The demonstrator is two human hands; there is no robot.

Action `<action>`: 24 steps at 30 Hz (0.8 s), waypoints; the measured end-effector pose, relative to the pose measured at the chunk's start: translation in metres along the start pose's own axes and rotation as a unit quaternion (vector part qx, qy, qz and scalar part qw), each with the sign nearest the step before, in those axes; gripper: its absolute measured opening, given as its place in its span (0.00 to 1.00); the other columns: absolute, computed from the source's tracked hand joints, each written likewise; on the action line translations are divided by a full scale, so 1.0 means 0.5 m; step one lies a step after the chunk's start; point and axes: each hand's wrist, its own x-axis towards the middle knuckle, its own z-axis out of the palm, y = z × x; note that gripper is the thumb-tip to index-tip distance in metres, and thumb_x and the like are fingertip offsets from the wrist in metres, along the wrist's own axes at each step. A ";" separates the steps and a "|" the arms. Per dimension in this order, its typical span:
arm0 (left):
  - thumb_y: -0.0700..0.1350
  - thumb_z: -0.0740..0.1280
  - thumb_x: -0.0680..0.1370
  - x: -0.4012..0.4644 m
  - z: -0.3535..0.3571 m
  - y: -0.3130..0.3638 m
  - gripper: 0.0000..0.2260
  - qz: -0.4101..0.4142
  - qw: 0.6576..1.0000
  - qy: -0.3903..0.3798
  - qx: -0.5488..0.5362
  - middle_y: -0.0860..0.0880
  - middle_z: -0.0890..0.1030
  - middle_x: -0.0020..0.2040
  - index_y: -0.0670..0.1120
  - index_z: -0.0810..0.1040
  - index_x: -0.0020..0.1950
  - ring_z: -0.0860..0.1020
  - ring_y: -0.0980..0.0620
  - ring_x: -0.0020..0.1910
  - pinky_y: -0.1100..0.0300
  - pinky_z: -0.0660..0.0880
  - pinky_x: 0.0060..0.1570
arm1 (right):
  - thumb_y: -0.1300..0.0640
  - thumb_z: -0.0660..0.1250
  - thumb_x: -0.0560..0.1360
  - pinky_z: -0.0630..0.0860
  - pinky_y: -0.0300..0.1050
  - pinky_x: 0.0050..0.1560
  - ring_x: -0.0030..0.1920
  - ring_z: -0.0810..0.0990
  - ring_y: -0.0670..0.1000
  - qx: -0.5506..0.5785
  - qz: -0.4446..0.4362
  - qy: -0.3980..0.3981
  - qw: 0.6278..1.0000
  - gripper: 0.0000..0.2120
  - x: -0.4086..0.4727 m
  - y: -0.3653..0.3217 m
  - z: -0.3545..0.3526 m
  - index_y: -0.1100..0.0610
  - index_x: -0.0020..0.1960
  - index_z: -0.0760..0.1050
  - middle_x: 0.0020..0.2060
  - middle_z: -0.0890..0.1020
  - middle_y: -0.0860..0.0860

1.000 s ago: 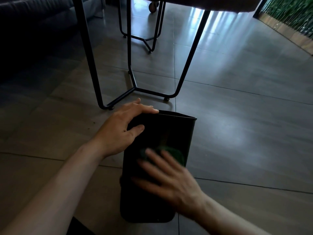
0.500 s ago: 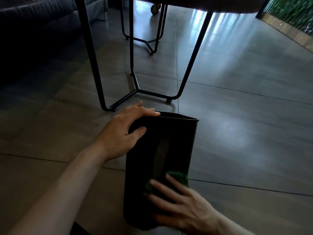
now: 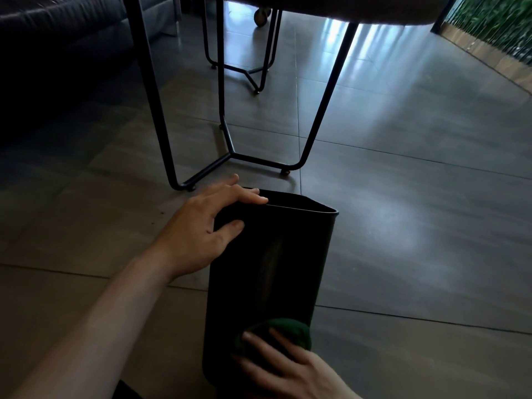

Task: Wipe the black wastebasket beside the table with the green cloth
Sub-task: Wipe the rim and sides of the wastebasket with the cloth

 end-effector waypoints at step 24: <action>0.35 0.70 0.77 0.007 0.002 0.007 0.23 0.017 1.000 -0.007 0.000 0.62 0.77 0.68 0.61 0.78 0.63 0.62 0.63 0.76 0.46 0.63 0.76 | 0.56 0.68 0.84 0.64 0.60 0.78 0.80 0.62 0.62 0.182 0.206 0.225 0.935 0.12 0.057 0.204 -0.058 0.52 0.67 0.78 0.76 0.71 0.59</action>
